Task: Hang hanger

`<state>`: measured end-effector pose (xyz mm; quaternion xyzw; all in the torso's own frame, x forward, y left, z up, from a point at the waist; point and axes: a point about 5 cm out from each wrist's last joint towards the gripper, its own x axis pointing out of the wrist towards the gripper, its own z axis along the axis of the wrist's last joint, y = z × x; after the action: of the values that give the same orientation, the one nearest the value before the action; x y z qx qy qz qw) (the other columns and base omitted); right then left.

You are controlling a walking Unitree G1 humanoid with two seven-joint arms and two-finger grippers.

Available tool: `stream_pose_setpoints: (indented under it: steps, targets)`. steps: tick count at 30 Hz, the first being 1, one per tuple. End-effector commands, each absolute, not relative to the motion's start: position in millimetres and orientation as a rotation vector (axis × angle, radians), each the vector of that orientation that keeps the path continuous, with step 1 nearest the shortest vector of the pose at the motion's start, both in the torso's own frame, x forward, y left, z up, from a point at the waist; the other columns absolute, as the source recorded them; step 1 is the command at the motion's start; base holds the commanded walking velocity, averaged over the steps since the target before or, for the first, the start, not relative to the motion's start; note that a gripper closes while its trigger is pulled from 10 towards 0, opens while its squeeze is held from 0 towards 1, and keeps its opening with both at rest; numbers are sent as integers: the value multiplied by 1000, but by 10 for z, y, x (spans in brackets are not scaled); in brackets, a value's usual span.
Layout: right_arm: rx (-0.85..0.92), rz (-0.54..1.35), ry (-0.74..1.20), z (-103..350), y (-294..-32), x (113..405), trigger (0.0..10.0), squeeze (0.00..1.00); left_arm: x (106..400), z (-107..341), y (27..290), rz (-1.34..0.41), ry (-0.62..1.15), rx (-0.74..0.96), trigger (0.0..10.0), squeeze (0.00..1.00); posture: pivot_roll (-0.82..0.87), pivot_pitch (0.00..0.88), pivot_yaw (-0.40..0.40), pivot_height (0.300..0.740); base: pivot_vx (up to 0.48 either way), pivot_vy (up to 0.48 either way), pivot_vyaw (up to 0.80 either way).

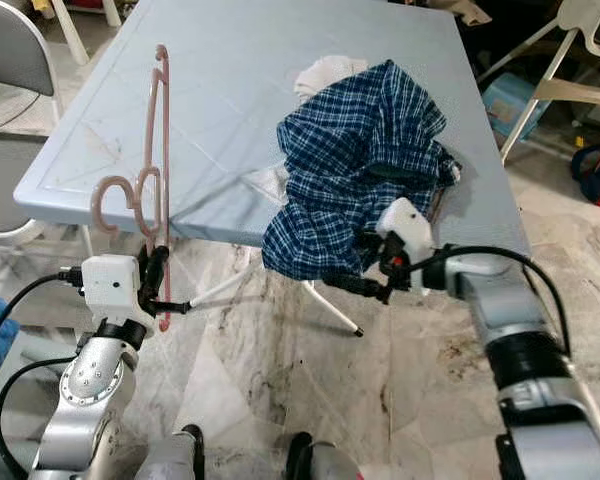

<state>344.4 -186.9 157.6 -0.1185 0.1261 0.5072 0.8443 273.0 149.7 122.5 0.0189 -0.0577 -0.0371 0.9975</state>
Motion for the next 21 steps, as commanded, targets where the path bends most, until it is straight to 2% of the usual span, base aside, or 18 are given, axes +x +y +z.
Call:
stream_pose_setpoints:
  steps: [1, 16, 21]
  targets:
    - [-250, 1054, 280, 1571, -1852, 3480, 10000, 0, 2702, 1164, 1473, -95, -82, 42, 10000, 0, 220, 232, -74, 740, 0, 0, 0]
    - [-195, 823, 265, 1440, -1490, 3741, 10000, 0, 2682, 1162, 1473, -90, -81, 41, 10000, 0, 229, 235, -75, 740, 0, 0, 0]
    - [-199, 619, 255, 1456, -1454, 3865, 10000, 0, 2677, 1164, 1474, -91, -81, 42, 10000, 0, 229, 238, -74, 740, 0, 0, 0]
